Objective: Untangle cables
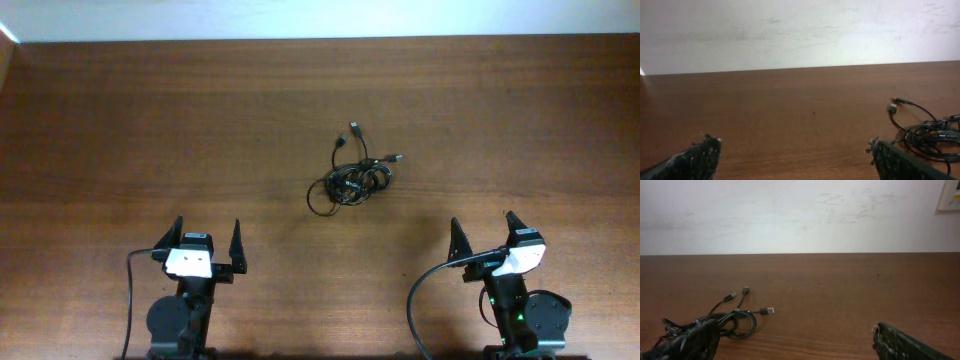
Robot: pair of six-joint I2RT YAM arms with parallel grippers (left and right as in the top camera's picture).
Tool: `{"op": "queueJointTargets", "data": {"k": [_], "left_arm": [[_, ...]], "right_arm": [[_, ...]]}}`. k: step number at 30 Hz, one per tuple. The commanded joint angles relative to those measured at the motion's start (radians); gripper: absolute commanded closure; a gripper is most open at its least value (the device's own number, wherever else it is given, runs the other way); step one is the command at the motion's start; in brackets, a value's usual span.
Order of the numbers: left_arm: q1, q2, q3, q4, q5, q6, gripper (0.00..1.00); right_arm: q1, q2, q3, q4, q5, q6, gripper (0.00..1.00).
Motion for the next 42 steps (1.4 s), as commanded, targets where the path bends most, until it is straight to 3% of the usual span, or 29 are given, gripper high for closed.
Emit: {"op": "queueJointTargets", "data": {"k": [1,23,42], "left_arm": [[-0.004,-0.006,-0.006,-0.001,-0.007,0.015,0.01],[-0.004,-0.006,-0.006,-0.001,-0.007,0.015,0.01],[-0.004,-0.006,-0.006,-0.001,-0.034,0.016,0.01]], "right_arm": [[0.006,-0.008,-0.005,-0.005,0.008,0.003,0.01],[0.006,-0.007,-0.005,-0.004,0.008,0.004,0.01],[0.006,-0.007,-0.005,0.007,-0.112,0.008,0.01]]}}
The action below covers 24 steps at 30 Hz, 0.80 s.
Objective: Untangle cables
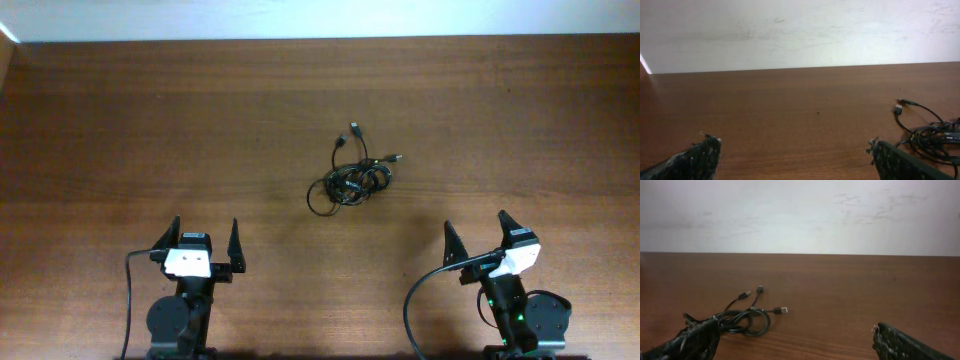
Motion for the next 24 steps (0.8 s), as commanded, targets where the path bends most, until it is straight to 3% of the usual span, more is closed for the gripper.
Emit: {"op": "queueJointTargets", "data": {"k": [1,6,11,19,24], "left_arm": [[-0.004,-0.006,-0.006,-0.001,-0.011,0.016,0.01],[-0.004,-0.006,-0.006,0.005,0.004,0.016,0.01],[-0.004,0.001,0.04,-0.025,0.027,0.016,0.01],[-0.004,0.169,0.229,-0.08,0.027,0.065,0.01],[-0.004,0.432,0.425,-0.114,0.101,0.069,0.01]], "right_arm": [[0.006,-0.007,-0.005,0.0,-0.035,0.006,0.01],[0.006,-0.007,0.03,-0.017,-0.119,0.064,0.01],[0.005,0.043,0.177,-0.108,-0.154,0.063,0.01],[0.005,0.412,0.486,-0.243,-0.227,0.055,0.01],[0.005,0.591,0.667,-0.397,-0.27,0.055,0.01]]}}
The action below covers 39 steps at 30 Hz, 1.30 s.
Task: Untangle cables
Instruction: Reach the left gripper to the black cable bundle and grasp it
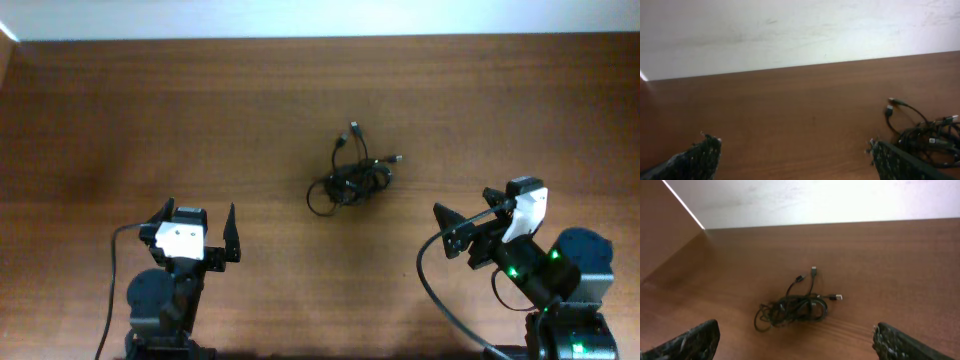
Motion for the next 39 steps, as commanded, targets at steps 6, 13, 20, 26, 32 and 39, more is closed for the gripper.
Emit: {"op": "queueJointTargets", "data": {"k": [6,13,20,26,32,39], "left_arm": [[-0.004,0.578,0.571,-0.357,0.163,0.02,0.01],[-0.049,1.036,1.054,-0.797,0.302,0.024,0.01],[-0.174,1.425,1.053,-0.602,0.538,-0.163,0.32],[-0.354,1.539,1.053,-0.521,0.438,0.455,0.48],[-0.356,1.606,1.052,-0.608,0.498,0.622,0.48],[-0.357,1.662,1.065,-0.566,0.625,0.613,1.0]], "right_arm": [[0.005,0.195,0.273,-0.265,-0.043,-0.077,0.01],[0.005,0.432,0.459,-0.425,-0.145,-0.039,0.01],[0.005,0.527,0.459,-0.422,-0.146,-0.028,0.0],[0.005,0.528,0.459,-0.422,-0.146,-0.026,0.0],[0.005,0.528,0.459,-0.422,-0.144,-0.026,0.0],[0.005,0.528,0.459,-0.423,-0.143,-0.026,0.0]]}}
